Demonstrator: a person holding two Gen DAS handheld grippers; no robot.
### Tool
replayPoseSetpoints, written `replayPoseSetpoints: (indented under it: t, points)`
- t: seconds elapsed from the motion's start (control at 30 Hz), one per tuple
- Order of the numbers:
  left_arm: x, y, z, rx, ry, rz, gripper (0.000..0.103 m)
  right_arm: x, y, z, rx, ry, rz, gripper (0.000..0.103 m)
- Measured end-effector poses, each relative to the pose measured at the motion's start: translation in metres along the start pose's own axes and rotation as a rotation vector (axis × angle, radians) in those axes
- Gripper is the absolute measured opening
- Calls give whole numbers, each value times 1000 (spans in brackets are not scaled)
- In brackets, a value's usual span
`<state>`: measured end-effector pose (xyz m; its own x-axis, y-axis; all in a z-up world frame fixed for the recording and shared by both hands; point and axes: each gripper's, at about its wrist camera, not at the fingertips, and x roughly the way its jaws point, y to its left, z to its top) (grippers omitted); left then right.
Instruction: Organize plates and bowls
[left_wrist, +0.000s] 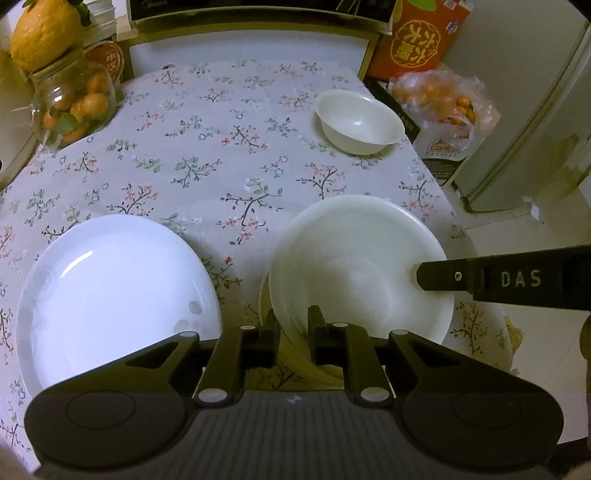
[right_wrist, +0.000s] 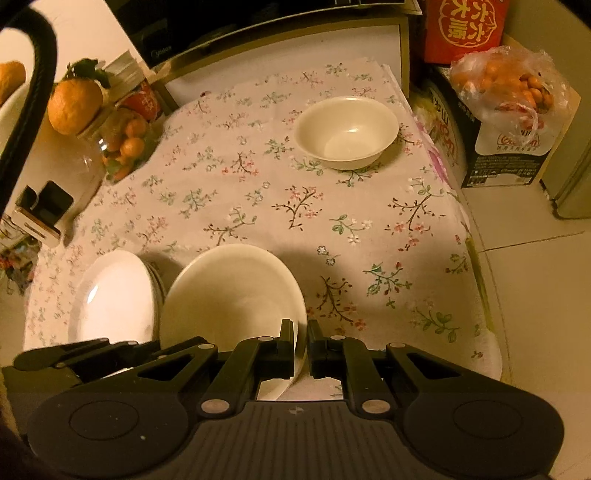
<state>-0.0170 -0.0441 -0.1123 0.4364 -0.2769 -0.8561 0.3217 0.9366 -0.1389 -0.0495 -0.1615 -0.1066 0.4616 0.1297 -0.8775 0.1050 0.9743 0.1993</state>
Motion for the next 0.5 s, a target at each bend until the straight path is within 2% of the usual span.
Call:
replayPoseSetpoints:
  t: [0.27, 0.43, 0.5]
  points:
    - [-2, -2, 0, -1, -17, 5, 16, 2, -1, 1, -11, 11, -12, 9]
    - [-7, -9, 0, 38, -58, 28, 27, 3, -2, 2, 1, 9, -15, 12]
    - [-6, -8, 0, 39, -57, 43, 27, 2, -2, 2, 6, 7, -17, 13]
